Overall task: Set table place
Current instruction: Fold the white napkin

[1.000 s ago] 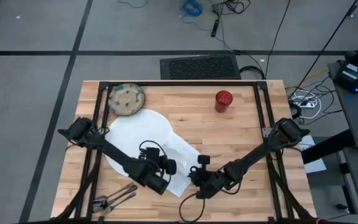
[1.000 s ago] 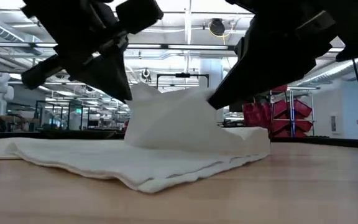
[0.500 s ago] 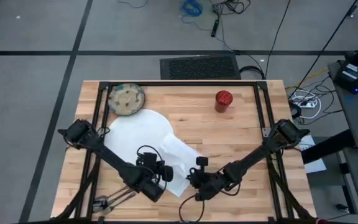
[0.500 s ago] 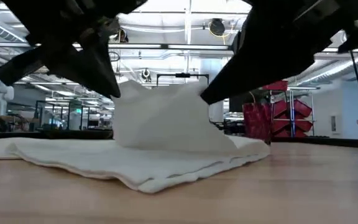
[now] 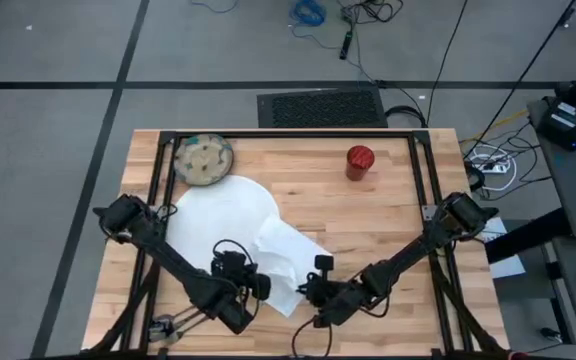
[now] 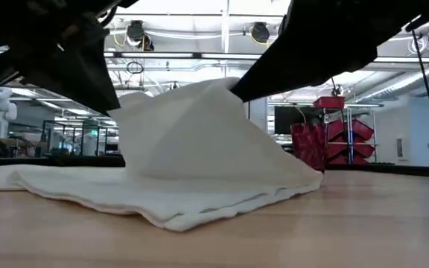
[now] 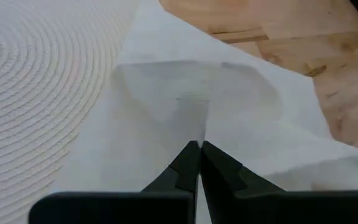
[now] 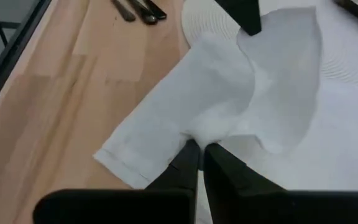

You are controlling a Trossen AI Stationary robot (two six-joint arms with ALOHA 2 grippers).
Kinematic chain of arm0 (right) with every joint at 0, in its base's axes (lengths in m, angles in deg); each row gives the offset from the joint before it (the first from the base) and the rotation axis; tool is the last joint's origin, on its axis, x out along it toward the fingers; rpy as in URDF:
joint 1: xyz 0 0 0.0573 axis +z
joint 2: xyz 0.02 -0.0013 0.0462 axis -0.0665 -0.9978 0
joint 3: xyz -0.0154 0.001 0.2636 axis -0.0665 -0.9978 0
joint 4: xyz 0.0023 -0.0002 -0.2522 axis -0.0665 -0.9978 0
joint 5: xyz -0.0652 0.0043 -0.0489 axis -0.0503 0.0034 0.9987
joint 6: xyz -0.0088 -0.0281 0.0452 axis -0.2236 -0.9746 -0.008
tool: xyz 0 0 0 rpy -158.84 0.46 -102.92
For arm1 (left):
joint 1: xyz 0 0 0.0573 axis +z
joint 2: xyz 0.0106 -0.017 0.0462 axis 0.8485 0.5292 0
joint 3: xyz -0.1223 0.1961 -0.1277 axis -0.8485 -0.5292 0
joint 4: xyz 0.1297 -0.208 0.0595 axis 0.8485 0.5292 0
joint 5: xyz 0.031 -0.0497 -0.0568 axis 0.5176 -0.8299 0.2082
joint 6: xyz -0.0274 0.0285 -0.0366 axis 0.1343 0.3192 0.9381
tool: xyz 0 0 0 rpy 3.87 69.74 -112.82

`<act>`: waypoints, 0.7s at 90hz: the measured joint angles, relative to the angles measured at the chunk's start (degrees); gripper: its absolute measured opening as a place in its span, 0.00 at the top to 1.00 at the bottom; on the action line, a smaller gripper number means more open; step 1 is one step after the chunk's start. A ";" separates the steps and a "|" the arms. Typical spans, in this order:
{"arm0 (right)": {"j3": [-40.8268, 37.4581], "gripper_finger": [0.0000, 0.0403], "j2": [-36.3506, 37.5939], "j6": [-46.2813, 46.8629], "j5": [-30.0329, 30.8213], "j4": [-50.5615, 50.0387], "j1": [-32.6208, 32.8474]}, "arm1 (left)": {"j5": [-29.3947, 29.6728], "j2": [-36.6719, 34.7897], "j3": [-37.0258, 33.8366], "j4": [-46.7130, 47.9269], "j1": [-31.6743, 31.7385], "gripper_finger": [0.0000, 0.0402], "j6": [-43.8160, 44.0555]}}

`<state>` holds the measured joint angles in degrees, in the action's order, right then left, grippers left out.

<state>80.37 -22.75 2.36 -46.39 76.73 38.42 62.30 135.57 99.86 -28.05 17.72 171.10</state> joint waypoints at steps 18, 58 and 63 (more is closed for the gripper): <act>0.00 1.00 -0.88 0.75 0.08 0.61 -0.34 | 0.18 0.02 0.00 0.01 -0.25 1.00 -0.50; -0.02 0.98 -5.62 2.14 -1.86 2.83 -0.27 | -2.56 0.83 0.02 0.30 -0.47 1.00 -5.09; -0.02 0.97 -5.62 2.04 -1.86 2.76 -0.08 | -3.48 1.04 0.02 0.22 -0.47 1.00 -6.05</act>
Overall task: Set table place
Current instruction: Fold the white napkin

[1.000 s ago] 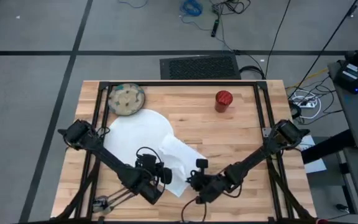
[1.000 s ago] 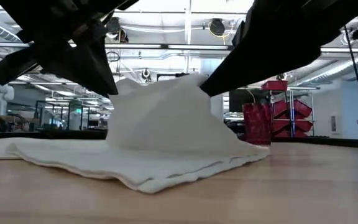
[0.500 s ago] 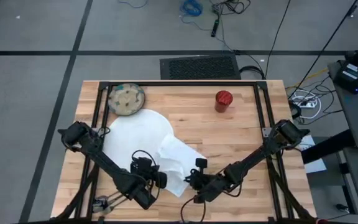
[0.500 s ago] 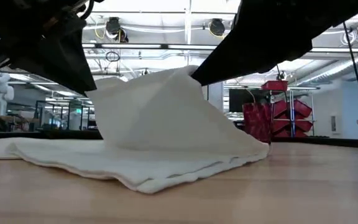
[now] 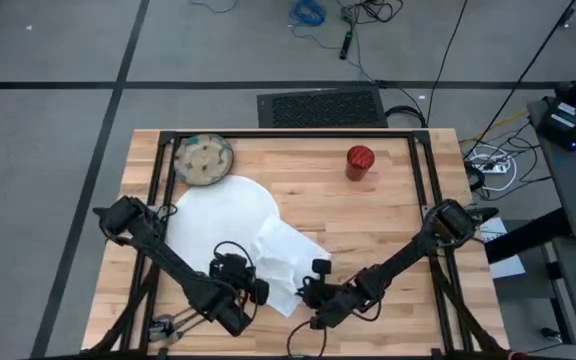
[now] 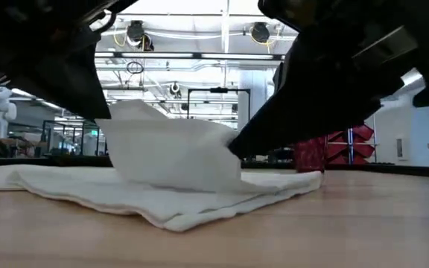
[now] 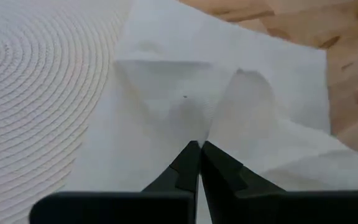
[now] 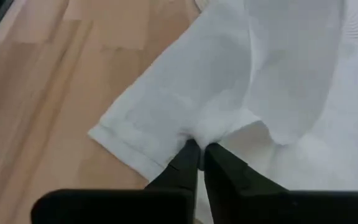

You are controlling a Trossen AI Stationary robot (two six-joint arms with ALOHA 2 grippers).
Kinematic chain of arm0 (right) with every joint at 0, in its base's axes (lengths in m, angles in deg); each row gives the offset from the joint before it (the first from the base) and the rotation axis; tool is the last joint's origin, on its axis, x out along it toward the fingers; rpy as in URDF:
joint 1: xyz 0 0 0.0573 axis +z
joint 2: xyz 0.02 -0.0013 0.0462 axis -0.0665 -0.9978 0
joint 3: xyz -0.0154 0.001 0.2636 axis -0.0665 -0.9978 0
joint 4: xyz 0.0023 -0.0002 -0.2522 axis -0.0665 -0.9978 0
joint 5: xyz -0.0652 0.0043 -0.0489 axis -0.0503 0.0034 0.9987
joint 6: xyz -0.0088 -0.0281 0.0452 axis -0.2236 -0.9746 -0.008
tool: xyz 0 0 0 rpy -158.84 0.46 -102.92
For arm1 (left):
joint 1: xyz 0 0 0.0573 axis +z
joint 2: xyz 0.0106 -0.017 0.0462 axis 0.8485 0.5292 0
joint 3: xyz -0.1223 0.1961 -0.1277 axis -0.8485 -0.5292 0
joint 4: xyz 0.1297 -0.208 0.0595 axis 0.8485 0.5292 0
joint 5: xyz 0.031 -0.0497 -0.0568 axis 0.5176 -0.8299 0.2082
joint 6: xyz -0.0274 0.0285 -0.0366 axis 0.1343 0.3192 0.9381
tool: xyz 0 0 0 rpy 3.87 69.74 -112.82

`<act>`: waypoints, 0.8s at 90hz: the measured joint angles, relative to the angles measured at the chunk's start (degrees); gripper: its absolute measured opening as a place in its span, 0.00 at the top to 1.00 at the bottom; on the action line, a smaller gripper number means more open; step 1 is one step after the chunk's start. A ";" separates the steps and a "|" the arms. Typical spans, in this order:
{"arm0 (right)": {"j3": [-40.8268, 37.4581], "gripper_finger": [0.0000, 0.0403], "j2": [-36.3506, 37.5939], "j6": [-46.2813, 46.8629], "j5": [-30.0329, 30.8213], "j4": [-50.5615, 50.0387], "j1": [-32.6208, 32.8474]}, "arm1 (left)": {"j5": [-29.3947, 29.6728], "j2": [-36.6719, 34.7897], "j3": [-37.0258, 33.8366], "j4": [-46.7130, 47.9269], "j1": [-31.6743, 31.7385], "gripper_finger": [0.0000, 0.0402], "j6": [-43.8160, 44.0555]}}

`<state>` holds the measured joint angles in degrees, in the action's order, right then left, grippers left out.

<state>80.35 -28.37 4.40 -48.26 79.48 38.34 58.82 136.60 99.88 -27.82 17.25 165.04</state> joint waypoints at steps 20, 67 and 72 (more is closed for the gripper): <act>0.00 0.82 0.00 -0.39 0.07 0.04 0.54 | -3.24 0.37 0.00 0.53 0.00 1.00 -5.28; 13.30 0.43 0.28 1.91 0.11 -21.38 0.47 | -14.51 -1.79 1.71 7.51 -0.99 0.76 -11.30; 14.58 0.42 0.28 1.73 0.11 -23.63 0.45 | -15.86 -1.99 2.22 7.62 -1.18 0.74 -12.85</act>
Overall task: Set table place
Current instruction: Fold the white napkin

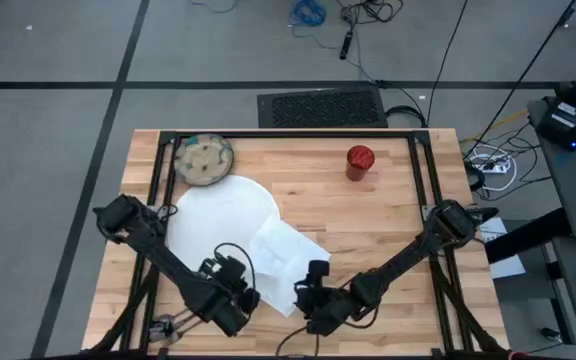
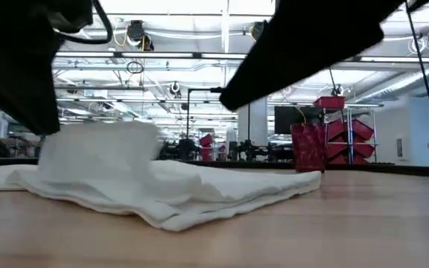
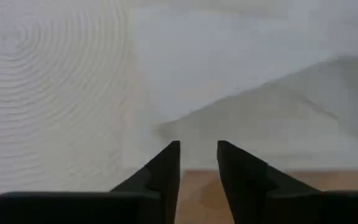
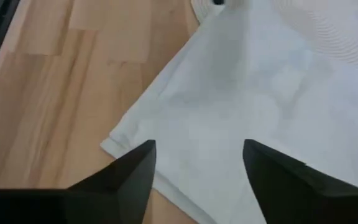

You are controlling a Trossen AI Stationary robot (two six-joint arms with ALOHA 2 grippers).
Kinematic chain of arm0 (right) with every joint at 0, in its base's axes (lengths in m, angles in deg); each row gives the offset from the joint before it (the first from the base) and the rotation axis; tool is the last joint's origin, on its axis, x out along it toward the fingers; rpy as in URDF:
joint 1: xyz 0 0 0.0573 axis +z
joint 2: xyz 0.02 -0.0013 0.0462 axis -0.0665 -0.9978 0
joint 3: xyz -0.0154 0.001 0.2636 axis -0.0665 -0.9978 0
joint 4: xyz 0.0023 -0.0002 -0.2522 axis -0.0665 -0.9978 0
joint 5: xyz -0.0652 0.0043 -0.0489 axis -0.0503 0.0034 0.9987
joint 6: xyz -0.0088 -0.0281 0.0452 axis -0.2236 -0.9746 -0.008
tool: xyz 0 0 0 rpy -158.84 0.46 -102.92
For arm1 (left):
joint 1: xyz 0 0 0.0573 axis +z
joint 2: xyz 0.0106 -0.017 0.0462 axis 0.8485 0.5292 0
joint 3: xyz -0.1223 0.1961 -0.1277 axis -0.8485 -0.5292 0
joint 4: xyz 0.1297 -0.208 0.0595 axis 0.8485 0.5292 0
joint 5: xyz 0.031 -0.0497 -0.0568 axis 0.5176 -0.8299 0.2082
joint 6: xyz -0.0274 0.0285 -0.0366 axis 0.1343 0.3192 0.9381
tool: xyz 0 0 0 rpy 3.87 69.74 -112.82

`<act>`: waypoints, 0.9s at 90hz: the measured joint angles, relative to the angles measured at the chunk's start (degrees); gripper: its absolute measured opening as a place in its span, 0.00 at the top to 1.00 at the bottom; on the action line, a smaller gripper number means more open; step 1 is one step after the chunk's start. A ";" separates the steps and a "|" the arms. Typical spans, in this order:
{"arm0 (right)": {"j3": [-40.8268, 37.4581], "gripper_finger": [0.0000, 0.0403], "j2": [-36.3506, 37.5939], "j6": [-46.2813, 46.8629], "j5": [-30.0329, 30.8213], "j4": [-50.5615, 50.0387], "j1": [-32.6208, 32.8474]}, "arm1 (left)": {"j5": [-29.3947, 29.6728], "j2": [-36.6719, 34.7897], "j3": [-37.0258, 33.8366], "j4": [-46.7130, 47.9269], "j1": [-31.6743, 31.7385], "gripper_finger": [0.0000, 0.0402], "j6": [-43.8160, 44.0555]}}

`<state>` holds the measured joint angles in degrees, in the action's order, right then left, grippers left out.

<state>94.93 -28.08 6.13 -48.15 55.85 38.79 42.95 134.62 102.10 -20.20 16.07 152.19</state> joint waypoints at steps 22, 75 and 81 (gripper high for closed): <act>1.00 0.42 0.04 1.81 0.59 -5.27 0.00 | -0.70 -1.51 0.23 2.13 -0.44 0.73 -1.39; -10.62 0.46 -1.26 14.18 7.30 15.51 -2.56 | 5.64 0.08 -2.44 -1.82 2.69 0.73 -3.17; -10.93 0.46 -2.63 12.13 5.59 18.39 -2.58 | 4.99 0.08 -2.44 -2.31 2.27 0.73 -3.19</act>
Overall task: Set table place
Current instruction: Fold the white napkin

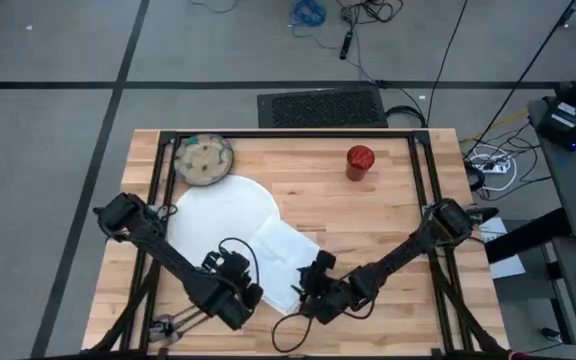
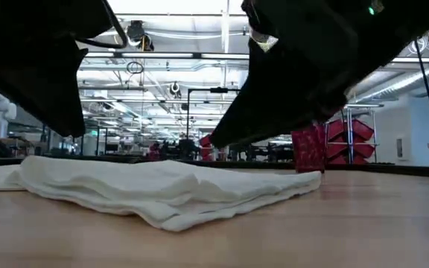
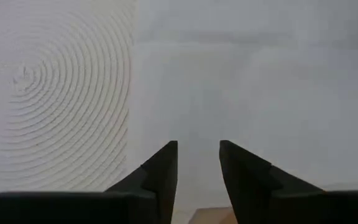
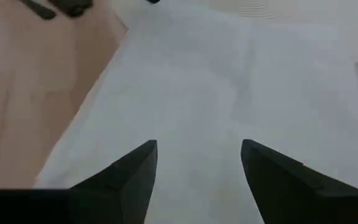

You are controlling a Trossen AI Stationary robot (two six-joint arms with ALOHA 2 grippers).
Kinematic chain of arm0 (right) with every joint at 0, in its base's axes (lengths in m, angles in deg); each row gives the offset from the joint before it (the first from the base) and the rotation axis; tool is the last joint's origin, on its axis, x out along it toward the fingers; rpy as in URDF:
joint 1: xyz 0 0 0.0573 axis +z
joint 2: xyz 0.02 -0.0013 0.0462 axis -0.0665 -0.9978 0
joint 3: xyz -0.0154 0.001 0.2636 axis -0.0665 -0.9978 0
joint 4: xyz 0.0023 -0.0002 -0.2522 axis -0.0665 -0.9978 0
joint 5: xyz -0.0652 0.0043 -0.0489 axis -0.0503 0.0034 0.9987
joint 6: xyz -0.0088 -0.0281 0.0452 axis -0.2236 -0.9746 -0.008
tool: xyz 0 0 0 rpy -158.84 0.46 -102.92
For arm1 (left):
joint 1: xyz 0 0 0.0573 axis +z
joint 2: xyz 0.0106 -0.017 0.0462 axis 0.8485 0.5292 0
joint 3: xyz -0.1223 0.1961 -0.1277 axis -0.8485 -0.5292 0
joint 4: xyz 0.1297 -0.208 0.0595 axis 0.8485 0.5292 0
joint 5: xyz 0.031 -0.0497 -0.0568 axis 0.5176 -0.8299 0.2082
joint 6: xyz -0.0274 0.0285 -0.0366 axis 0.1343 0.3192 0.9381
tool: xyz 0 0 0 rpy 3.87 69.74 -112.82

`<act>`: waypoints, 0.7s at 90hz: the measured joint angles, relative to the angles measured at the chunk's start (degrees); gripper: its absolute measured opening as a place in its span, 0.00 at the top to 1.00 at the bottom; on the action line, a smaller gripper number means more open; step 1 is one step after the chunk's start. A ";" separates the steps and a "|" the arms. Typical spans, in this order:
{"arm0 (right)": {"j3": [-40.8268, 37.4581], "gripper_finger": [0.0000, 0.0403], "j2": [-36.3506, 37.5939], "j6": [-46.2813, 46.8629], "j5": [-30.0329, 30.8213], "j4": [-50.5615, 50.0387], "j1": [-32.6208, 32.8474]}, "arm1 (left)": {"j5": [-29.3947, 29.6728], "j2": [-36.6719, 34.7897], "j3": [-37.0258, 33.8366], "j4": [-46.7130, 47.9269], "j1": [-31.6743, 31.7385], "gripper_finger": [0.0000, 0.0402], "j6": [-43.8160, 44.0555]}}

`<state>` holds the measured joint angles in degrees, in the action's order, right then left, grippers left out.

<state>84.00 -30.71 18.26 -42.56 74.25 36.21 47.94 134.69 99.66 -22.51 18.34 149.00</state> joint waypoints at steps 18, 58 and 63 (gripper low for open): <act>0.53 0.46 -4.76 -2.99 -4.23 7.78 0.65 | -4.33 -0.30 0.00 1.76 -3.90 0.73 -0.98; 8.88 0.46 -7.88 -7.64 -3.72 4.57 1.79 | -4.31 -0.33 -4.26 7.73 -8.81 0.73 6.21; 9.73 0.46 -7.88 -8.59 -3.69 4.14 1.86 | -4.32 -0.33 -6.08 6.12 -8.53 0.73 6.80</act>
<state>93.73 -38.60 9.67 -46.25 78.39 38.07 43.61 134.37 93.59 -16.39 9.81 155.80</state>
